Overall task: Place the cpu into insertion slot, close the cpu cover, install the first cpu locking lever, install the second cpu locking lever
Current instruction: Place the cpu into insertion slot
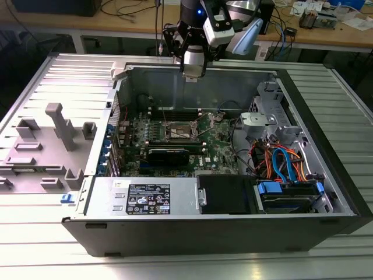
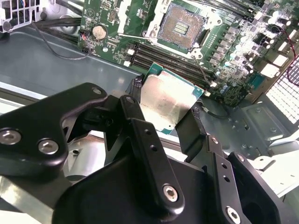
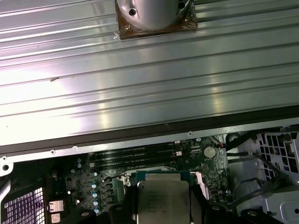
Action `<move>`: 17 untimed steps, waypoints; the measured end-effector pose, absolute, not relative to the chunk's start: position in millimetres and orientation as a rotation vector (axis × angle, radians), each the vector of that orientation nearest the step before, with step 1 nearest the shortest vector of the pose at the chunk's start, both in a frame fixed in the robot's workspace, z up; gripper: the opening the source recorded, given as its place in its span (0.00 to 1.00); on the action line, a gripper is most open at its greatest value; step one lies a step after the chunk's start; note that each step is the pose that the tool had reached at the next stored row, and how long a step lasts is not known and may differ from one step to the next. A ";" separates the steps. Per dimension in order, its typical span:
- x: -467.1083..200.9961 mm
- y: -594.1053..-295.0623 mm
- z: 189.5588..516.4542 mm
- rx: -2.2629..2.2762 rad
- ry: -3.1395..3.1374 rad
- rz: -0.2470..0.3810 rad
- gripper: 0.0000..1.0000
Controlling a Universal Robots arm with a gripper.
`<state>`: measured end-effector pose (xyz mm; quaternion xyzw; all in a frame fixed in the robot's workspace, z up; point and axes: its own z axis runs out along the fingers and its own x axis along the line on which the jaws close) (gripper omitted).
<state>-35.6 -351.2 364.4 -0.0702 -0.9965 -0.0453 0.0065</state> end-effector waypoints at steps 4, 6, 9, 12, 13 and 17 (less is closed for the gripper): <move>-35.7 -352.4 364.3 -0.228 -3.117 -0.142 0.55; -35.6 -353.4 364.1 -0.230 -3.117 -0.142 0.55; -35.6 -356.9 363.9 -0.232 -3.117 -0.141 0.55; -35.6 -361.3 363.7 -0.232 -3.117 -0.141 0.55; -35.6 -362.7 363.5 -0.232 -3.117 -0.141 0.55; -35.6 -368.7 362.8 -0.232 -3.117 -0.142 0.55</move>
